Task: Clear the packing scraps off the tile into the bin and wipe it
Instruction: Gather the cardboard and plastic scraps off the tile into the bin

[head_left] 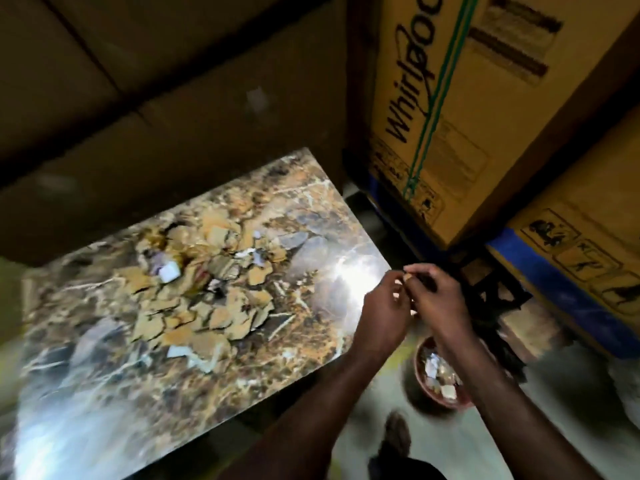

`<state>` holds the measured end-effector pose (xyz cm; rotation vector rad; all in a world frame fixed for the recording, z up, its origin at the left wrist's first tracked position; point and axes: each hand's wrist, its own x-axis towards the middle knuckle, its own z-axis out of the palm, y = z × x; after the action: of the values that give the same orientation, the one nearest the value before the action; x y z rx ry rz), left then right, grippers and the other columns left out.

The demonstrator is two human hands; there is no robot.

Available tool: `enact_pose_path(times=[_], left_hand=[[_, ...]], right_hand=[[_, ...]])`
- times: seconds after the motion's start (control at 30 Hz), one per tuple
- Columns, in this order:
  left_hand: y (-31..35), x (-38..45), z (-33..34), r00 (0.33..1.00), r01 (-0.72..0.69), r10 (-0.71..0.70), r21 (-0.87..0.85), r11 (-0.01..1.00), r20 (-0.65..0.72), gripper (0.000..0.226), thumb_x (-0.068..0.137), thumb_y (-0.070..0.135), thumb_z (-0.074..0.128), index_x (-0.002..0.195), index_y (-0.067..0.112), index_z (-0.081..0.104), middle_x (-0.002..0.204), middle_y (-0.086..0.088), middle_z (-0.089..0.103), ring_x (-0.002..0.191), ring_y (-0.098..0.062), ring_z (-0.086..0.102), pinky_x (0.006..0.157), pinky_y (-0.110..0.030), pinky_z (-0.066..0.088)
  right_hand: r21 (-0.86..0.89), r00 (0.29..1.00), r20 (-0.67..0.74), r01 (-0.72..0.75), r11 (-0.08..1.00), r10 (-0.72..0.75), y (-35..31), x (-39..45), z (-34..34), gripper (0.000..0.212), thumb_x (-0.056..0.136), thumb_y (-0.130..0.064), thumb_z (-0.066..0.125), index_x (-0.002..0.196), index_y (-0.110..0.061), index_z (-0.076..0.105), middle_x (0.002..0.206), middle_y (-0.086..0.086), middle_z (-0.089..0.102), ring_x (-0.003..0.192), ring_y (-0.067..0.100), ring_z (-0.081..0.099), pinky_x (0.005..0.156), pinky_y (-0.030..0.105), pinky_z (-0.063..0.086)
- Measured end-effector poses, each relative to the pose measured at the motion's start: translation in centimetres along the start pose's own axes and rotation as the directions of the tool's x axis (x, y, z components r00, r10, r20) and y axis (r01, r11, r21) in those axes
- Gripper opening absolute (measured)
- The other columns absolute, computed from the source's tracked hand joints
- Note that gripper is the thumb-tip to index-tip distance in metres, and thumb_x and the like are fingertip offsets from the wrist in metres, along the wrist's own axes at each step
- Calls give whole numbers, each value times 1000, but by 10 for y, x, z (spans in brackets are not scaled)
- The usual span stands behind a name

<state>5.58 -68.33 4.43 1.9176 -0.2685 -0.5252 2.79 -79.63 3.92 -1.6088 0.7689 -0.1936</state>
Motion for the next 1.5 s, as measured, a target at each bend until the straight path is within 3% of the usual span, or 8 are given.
enact_pose_path(times=[0.23,0.57,0.8,0.97,1.07,1.17,1.3,1.5], left_hand=[[-5,-49,-169,980,18,-29,-62,998,-197,20,106,22,56,114,38,65,93,4,76,84,-23,75,76,-45,61],[-87,-81,-336,860,150,-213,-169,974,-464,17,103,22,61,103,37,69,85,1,76,78,-22,74,76,-54,63],[-155,-59,-364,722,337,-429,-267,903,-543,9,100,22,65,106,27,69,97,-4,79,81,-24,78,77,-45,63],[-173,-22,-367,632,448,-546,-315,837,-550,34,101,26,68,133,20,58,110,-6,70,96,-32,71,74,-31,45],[-180,-3,-369,590,504,-588,-316,804,-554,44,102,31,70,139,13,54,122,-13,68,110,-35,68,80,-33,44],[-183,17,-372,537,561,-643,-338,756,-546,46,102,33,70,137,9,54,126,-17,70,114,-36,66,82,-35,45],[-189,46,-372,419,538,-760,-539,648,-496,48,98,38,74,132,10,56,119,-10,68,105,-32,69,85,-40,58],[-193,76,-365,333,366,-860,-787,496,-387,40,98,28,78,128,10,58,96,-2,63,89,-25,64,79,-47,65]], right_hand=[[15,943,323,83,996,-83,-91,-52,118,22,103,1,61,103,-17,75,95,7,77,76,28,79,67,37,63],[-120,829,559,79,990,1,-122,-81,277,17,102,-5,64,105,-18,74,97,15,71,75,28,73,73,48,65],[-274,798,595,84,958,101,-107,-46,333,16,101,-6,67,109,-19,71,101,16,70,75,30,75,76,52,66],[-415,789,607,216,884,92,-104,6,364,27,94,1,62,101,-22,73,96,15,72,72,27,74,60,36,61],[-482,772,632,330,812,61,-94,39,388,27,87,-10,61,101,-29,75,88,1,74,74,27,75,71,48,65],[-511,737,670,379,772,82,-97,53,411,30,91,-12,63,114,-29,73,100,3,77,80,24,74,76,41,63],[-522,691,717,450,725,87,-88,68,441,43,97,-13,68,139,-22,64,124,8,68,104,26,68,77,24,42],[-595,639,744,501,629,195,-57,74,464,52,95,-29,72,145,-20,60,131,17,66,122,37,63,99,38,50]])
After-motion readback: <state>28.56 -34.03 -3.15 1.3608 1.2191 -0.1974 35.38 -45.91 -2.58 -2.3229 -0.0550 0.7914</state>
